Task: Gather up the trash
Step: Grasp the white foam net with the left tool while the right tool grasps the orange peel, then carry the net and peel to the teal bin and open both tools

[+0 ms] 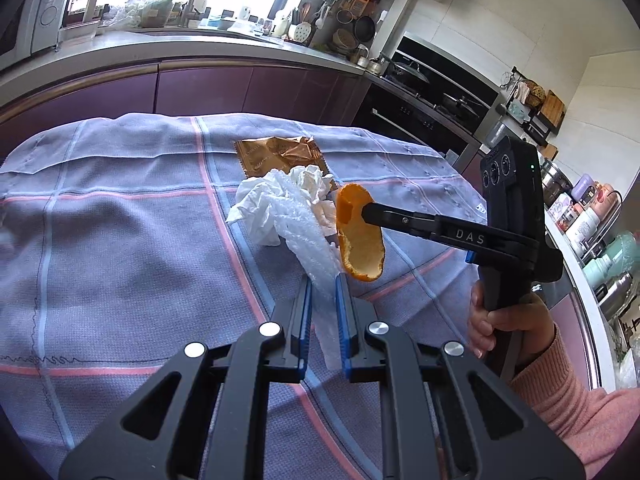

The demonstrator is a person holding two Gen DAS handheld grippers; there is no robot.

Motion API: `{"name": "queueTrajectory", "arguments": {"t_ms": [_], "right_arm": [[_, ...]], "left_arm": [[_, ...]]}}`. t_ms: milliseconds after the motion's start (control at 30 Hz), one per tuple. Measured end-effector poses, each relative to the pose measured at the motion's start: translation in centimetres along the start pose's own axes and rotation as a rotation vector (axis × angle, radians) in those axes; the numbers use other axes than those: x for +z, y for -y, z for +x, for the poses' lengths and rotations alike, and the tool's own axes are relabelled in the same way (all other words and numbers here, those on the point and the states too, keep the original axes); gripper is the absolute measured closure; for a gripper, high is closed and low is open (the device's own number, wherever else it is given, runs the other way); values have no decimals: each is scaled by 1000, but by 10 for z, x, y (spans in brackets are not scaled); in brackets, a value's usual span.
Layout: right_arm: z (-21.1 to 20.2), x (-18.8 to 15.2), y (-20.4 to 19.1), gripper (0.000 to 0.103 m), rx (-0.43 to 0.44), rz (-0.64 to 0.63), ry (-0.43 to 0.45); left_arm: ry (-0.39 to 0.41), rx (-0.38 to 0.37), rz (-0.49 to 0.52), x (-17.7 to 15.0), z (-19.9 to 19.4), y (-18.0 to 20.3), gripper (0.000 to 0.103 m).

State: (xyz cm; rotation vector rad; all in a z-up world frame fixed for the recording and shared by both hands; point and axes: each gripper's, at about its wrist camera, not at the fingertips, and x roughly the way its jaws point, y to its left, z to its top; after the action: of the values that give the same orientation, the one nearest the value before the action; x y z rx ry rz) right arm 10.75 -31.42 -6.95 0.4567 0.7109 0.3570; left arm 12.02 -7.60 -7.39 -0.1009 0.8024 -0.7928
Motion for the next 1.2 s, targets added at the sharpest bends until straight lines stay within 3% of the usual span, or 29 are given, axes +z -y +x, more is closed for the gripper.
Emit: {"name": "queueTrajectory", "arguments": {"t_ms": [467, 1200], "right_arm": [[-17, -8, -33, 97, 58, -36, 35], [24, -14, -131, 97, 228, -158, -34]], "left_arm": [[73, 27, 38, -17, -56, -7, 91], [192, 224, -56, -53, -167, -62, 91]]}}
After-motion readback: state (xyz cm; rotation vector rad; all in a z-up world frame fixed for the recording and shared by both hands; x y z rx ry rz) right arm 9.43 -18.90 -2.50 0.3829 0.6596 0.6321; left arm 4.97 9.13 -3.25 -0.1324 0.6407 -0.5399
